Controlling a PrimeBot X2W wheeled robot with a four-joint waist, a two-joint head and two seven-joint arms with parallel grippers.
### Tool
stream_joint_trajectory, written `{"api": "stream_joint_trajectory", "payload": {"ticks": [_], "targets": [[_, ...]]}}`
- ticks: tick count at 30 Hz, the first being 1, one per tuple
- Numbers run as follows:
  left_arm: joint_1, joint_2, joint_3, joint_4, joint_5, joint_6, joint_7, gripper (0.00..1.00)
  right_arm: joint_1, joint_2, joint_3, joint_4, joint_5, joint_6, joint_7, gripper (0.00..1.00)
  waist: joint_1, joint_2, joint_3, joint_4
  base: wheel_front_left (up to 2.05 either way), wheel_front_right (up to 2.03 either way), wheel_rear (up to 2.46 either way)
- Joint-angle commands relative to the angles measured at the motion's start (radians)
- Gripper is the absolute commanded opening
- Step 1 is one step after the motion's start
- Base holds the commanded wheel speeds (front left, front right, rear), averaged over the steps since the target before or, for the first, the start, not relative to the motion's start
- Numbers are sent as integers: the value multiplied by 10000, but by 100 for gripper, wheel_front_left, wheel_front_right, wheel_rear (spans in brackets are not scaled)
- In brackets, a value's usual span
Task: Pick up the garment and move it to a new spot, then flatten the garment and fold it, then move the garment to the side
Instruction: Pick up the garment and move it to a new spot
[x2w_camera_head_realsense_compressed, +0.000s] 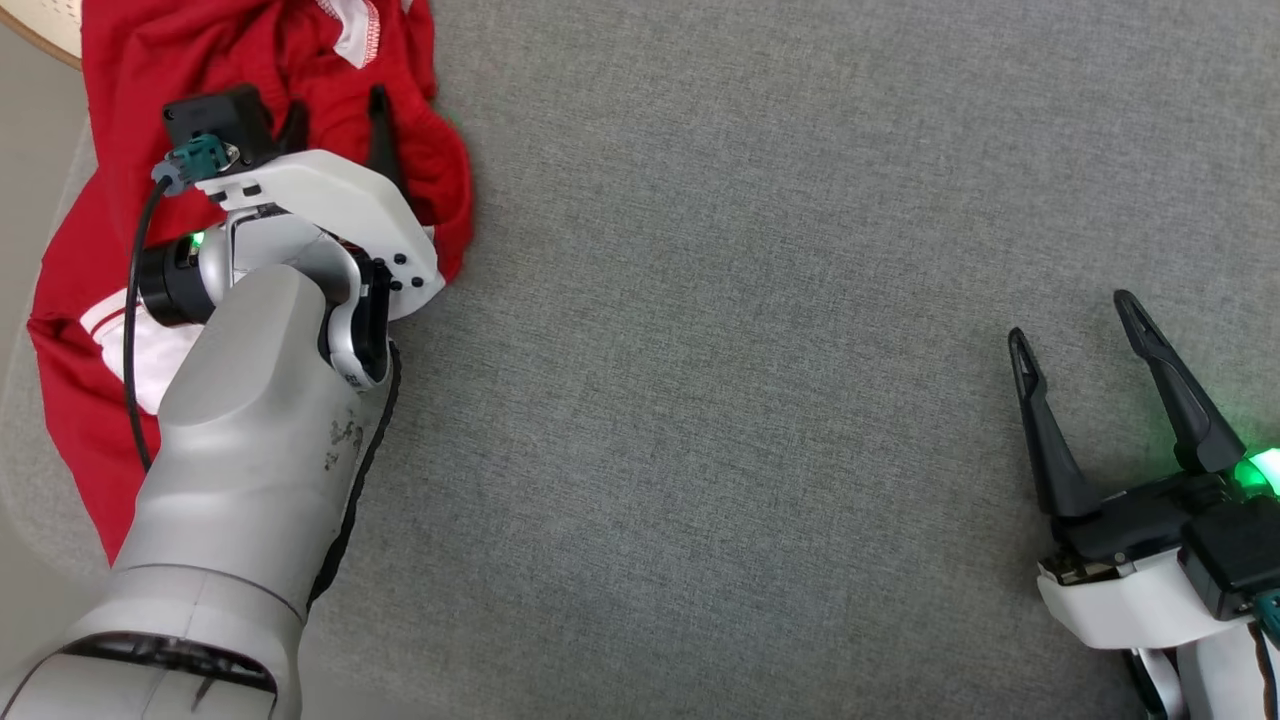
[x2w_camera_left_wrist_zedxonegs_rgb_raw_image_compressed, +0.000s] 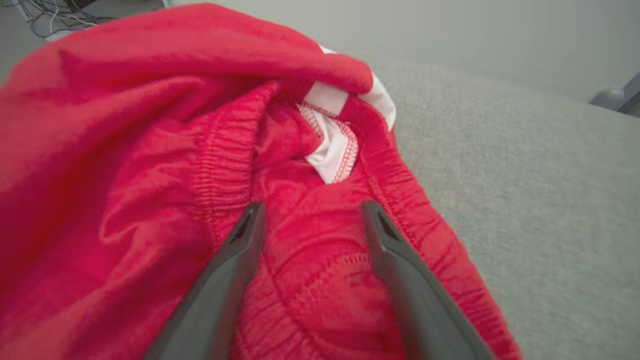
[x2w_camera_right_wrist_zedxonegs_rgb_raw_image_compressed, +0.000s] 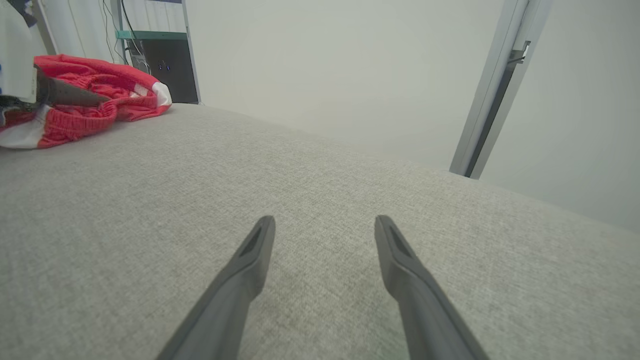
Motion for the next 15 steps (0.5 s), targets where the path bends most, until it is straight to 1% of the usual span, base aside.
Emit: {"api": "stream_joint_trajectory", "payload": {"ticks": [1,4,8,10,12,15], "targets": [[-124,37,-37,160,-59,-72,86,100,-173,-34,-60,335,-4,-26,46,100,0,0,76,-67,0,0,0],[-198,15,-99,847,-371,-360,595,100,-322,57,-43,291,17,-27,46,100,0,0,158,-173,0,0,0],[-126,-12,-117,1531,-512,-425,434,100,-412,132,-65,271,33,-27,46,100,0,0,157,-287,0,0,0],[-66,10,-106,1783,-543,-527,313,0,-429,158,-97,269,60,-27,44,100,0,0,92,-356,0,0,0],[-8,66,-72,1911,-622,-668,153,0,-415,187,-101,257,71,-27,44,100,0,0,-27,-418,0,0,0],[60,285,57,1893,-642,-722,-591,0,-347,268,-86,252,118,-26,41,100,0,0,-319,-500,0,0,0]]}}
